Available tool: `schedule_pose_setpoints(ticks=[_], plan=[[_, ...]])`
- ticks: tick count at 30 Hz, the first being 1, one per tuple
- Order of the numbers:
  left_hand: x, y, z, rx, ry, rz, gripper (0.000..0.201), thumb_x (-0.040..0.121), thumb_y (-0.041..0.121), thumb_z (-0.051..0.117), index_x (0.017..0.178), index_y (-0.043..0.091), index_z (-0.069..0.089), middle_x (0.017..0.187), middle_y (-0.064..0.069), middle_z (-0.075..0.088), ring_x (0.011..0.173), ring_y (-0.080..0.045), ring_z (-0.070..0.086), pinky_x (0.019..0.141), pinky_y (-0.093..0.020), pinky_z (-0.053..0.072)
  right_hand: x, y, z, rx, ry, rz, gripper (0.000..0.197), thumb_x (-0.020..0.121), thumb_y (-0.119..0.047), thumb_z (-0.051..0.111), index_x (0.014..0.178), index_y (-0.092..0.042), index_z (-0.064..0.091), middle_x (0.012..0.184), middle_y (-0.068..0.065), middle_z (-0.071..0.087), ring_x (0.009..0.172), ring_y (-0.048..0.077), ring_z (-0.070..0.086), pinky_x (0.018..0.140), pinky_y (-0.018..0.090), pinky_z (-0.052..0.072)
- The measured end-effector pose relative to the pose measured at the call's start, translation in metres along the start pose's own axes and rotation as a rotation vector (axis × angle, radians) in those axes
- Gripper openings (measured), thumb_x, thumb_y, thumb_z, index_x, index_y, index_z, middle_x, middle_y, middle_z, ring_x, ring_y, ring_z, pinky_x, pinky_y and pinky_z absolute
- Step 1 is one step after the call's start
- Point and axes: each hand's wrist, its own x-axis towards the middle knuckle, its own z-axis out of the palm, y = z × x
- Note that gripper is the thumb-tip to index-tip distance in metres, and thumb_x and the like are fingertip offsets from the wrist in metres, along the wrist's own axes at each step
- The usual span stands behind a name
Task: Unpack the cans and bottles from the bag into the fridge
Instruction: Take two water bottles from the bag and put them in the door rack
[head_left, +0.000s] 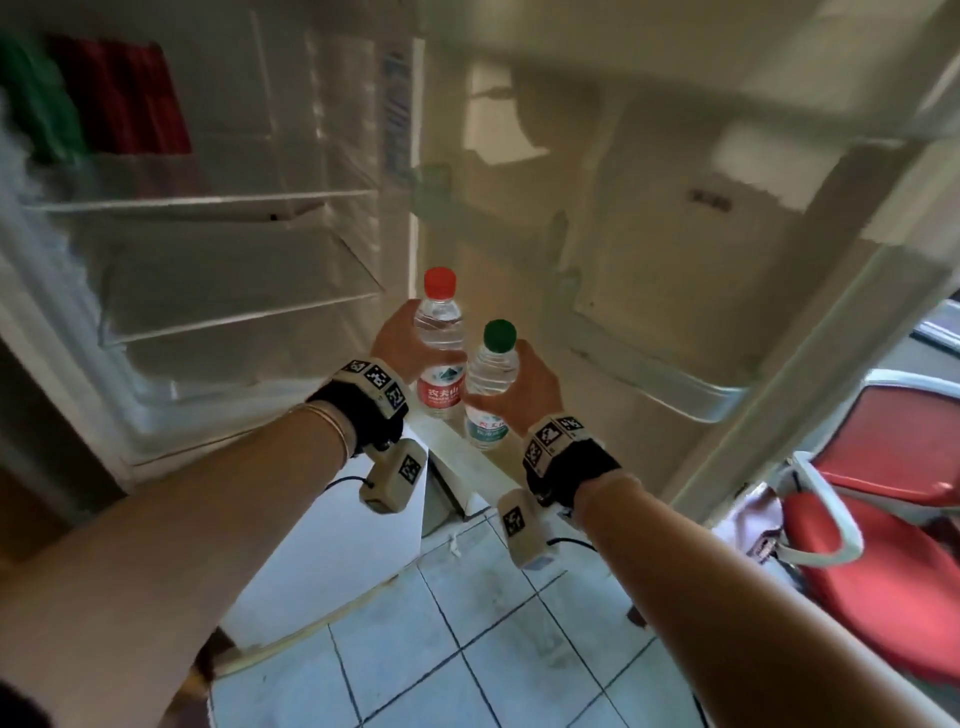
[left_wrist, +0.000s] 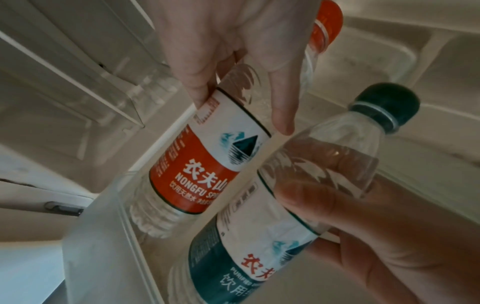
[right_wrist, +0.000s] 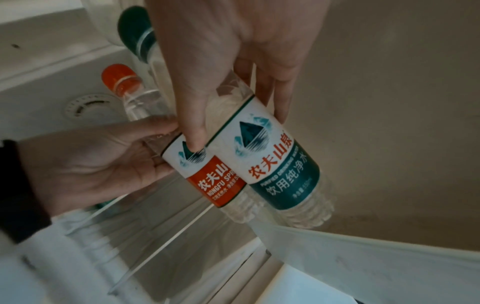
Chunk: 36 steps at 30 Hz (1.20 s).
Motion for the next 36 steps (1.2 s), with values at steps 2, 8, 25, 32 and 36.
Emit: schedule_pose_setpoints(ticks=[2,8,25,32,36], plan=[[0.016,-0.006,-0.002,-0.003,-0.047,-0.007,0.059,0.064,0.015,0.083,0.115,0.012,0.054,0.110,-0.004,0.066,0.099,-0.022,0.063,0.094,-0.039,0.049,0.007,0.000,0.005,-0.021,0.005,0.041,0.066,0.064,-0.024,0.086,0.120,-0.017,0.050,0.122,0.003,0.062,0.111,0.020,0.059,0.096,0.026,0.042],[0.053,-0.027,-0.003,-0.079,-0.191,-0.014,0.064,0.062,0.006,0.083,0.118,0.012,0.052,0.114,-0.005,0.065,0.105,-0.025,0.062,0.099,-0.044,0.046,0.037,0.003,0.026,-0.092,0.042,0.193,0.077,0.067,-0.028,0.084,0.131,-0.019,0.042,0.127,0.005,0.060,0.116,0.025,0.058,0.094,0.029,0.043],[0.098,-0.087,0.016,0.079,-0.395,-0.052,0.060,0.062,0.008,0.084,0.110,0.015,0.048,0.110,-0.004,0.063,0.102,-0.023,0.060,0.095,-0.035,0.045,0.083,0.031,0.082,-0.219,0.180,0.397,0.064,0.066,-0.022,0.083,0.119,-0.011,0.050,0.119,0.006,0.058,0.113,0.025,0.055,0.103,0.035,0.042],[0.108,-0.076,0.015,-0.021,-0.351,-0.033,0.062,0.068,0.012,0.080,0.121,0.015,0.049,0.113,-0.002,0.063,0.100,-0.021,0.060,0.095,-0.037,0.047,0.091,0.031,0.081,-0.156,0.192,0.465,0.089,0.058,-0.028,0.089,0.131,-0.011,0.042,0.127,0.004,0.054,0.119,0.022,0.054,0.105,0.031,0.041],[0.113,-0.071,0.013,0.008,-0.336,-0.025,0.056,0.069,0.012,0.080,0.118,0.015,0.053,0.105,0.002,0.061,0.092,-0.017,0.056,0.086,-0.028,0.045,0.088,0.027,0.078,-0.195,0.171,0.441,0.089,0.061,-0.027,0.087,0.134,-0.011,0.039,0.132,0.007,0.048,0.123,0.024,0.048,0.109,0.033,0.037]])
